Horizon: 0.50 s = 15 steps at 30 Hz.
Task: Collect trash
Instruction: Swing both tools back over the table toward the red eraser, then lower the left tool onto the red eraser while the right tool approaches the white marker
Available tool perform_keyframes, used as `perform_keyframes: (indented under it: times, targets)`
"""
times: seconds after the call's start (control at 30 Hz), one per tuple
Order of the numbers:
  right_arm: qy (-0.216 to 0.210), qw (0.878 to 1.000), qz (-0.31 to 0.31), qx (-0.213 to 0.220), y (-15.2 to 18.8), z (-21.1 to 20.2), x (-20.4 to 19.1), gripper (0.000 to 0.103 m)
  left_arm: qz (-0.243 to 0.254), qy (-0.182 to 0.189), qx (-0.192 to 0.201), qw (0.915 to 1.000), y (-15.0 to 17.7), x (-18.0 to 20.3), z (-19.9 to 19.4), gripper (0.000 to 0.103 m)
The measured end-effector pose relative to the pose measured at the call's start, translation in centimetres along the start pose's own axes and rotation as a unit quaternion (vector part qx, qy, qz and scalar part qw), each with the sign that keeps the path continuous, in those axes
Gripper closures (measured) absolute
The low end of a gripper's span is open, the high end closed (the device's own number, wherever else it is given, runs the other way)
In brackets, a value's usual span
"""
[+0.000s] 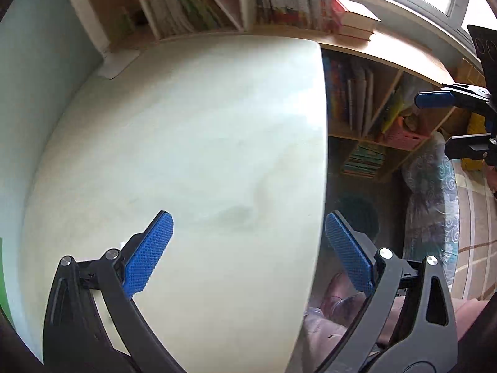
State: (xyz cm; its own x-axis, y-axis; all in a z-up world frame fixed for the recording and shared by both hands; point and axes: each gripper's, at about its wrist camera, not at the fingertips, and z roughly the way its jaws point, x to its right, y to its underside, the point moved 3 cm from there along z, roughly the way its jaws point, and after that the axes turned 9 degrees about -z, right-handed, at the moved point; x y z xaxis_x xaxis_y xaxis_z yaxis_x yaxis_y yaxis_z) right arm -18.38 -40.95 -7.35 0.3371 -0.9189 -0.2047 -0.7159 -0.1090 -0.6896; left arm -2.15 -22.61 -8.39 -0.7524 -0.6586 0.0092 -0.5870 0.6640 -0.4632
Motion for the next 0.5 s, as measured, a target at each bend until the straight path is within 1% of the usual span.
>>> perform_keyframes:
  times: [0.13, 0.23, 0.37, 0.5]
  targets:
    - [-0.029, 0.998, -0.055, -0.017, -3.3, 3.4, -3.3, 0.016, -0.03, -0.037, 0.004, 0.9988, 1.4, -6.6, -1.2, 0.007]
    - [-0.046, 0.995, -0.089, -0.024, -5.6, 5.8, -5.6, 0.016, -0.052, -0.056, 0.004, 0.9971, 2.4, -10.8, -2.0, 0.007]
    - [-0.064, 0.989, -0.125, -0.035, -8.1, 8.4, -8.4, 0.016, -0.072, -0.075, 0.011, 0.9945, 3.5, -14.6, -2.9, 0.007]
    - [-0.076, 0.983, -0.161, -0.045, -9.8, 10.8, -10.8, 0.016, -0.079, -0.091, 0.012, 0.9926, 4.4, -16.6, -3.0, 0.007]
